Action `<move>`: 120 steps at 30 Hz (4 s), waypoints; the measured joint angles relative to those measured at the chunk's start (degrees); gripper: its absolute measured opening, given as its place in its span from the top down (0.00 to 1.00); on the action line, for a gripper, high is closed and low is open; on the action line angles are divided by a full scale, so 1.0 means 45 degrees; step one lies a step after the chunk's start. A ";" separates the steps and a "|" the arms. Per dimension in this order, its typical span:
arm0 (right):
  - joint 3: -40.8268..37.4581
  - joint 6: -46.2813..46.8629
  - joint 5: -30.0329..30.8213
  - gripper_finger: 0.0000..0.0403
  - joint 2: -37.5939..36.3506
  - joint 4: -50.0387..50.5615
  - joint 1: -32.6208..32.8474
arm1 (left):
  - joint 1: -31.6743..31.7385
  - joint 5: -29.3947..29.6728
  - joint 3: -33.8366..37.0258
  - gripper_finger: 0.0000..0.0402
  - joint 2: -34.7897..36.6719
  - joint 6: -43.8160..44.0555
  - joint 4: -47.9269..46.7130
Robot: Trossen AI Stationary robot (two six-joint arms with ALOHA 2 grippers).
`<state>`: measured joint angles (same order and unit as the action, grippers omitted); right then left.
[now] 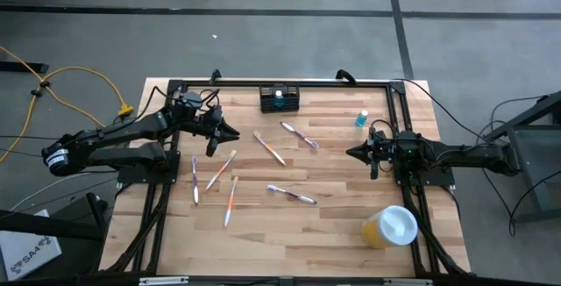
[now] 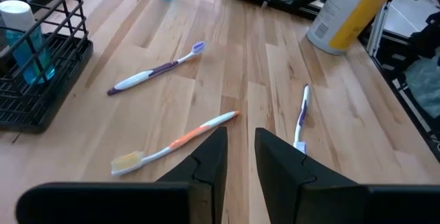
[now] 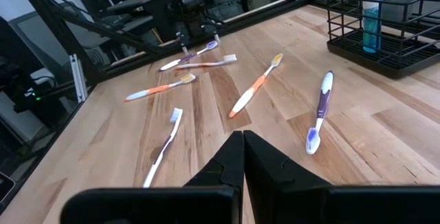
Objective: Pick & Place toothbrushing station
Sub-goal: Put the blue mouthwash into the wire organizer
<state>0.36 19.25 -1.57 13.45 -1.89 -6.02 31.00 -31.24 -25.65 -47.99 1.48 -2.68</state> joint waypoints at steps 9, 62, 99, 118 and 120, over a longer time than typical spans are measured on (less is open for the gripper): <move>0.0000 -0.0397 0.0375 1.00 0.0005 -0.0927 0.0000 | 0.0000 0.0000 -0.0005 0.82 0.0000 0.0019 -0.0004; 1.0579 -0.1277 0.9047 0.83 0.7028 1.0217 -0.0005 | -0.0005 0.0000 -0.0010 0.82 -0.0005 0.0007 -0.0005; 1.1322 -0.0755 0.5257 0.83 0.9838 1.4042 -0.5502 | -0.0004 0.0000 -0.0010 0.82 -0.0005 0.0005 0.0000; 1.1357 -0.1991 0.3911 0.83 1.2517 1.2975 -0.6604 | -0.0005 0.0000 -0.0014 0.82 -0.0005 0.0005 0.0000; 1.1573 -0.2001 0.3916 0.83 1.2526 1.2998 -0.6790 | -0.0002 0.0000 -0.0015 0.82 -0.0005 0.0008 0.0000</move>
<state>52.44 10.24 16.05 69.82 56.60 -36.57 31.00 -31.24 -25.71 -48.01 1.51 -2.68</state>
